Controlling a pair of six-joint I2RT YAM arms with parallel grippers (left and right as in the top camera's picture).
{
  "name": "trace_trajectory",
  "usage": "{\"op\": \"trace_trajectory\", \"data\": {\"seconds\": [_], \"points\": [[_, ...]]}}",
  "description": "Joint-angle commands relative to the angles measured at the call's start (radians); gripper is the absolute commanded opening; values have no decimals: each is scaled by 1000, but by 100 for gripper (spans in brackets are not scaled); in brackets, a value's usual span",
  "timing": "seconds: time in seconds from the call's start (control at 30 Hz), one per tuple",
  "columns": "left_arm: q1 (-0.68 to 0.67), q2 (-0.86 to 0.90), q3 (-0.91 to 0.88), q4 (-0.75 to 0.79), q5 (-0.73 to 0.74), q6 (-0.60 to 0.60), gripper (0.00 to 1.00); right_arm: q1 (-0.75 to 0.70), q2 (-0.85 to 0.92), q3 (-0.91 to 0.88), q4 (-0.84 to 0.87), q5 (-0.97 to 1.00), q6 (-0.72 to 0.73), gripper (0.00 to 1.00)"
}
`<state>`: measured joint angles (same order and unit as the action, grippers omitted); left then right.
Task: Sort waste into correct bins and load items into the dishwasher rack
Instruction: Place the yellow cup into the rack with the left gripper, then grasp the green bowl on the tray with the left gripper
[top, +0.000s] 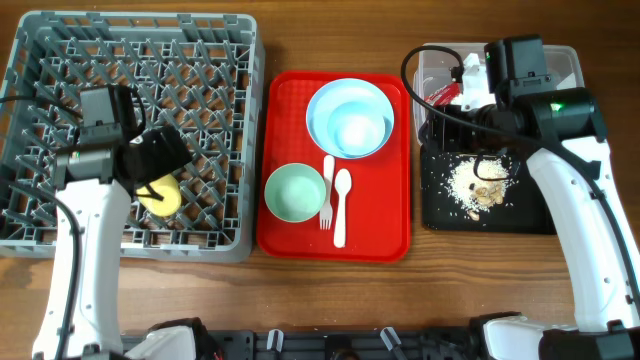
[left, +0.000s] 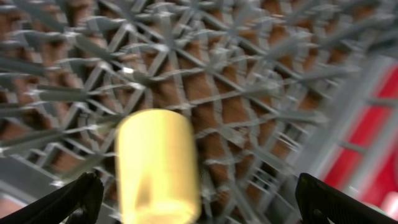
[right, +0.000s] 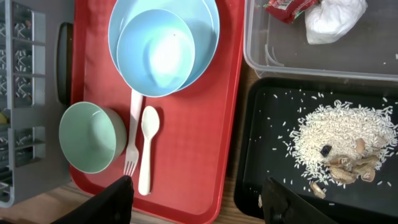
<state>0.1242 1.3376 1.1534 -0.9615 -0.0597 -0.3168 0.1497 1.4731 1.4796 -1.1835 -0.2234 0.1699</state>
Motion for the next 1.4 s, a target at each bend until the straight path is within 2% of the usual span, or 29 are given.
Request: {"op": "trace_trajectory", "data": {"seconds": [0.0, 0.2, 0.33, 0.53, 0.63, 0.67, 0.73, 0.77, 0.8, 0.83, 0.87, 1.1, 1.37], "points": [[-126, -51, 18, 1, 237, -13, 100, 3, -7, 5, -9, 19, -13, 67], [-470, 16, 5, 69, 175, -13, 100, 3, -7, 5, -37, 23, -13, 67], [-634, 122, 5, 117, 125, -13, 100, 3, -7, 5, -40, 22, -13, 67], [-764, 359, 5, 174, 118, -13, 99, 3, -7, 5, -41, 22, -13, 67], [-779, 445, 5, 191, 118, -13, 94, 3, -7, 5, -42, 22, -13, 67], [-780, 468, 5, 193, 118, -13, 85, 3, -7, 5, -42, 22, -12, 67], [-779, 479, 5, 194, 118, -13, 54, 3, -7, 5, -41, 22, -12, 66], [-779, 478, 5, 196, 118, -13, 46, 3, -7, 5, -41, 22, -13, 66], [-779, 478, 5, 204, 118, -13, 34, 3, -7, 5, -41, 22, -13, 67], [-780, 478, 5, 209, 118, -13, 16, 3, -7, 5, -42, 22, -12, 66], [-780, 478, 5, 211, 118, -13, 7, 3, -7, 5, -42, 22, -13, 66], [-780, 433, 60, 208, 119, -13, 4, 3, -7, 5, -46, 22, -13, 66], [-724, 213, 200, 119, 122, -1, 4, 3, -7, 5, -48, 23, -13, 66]]}}
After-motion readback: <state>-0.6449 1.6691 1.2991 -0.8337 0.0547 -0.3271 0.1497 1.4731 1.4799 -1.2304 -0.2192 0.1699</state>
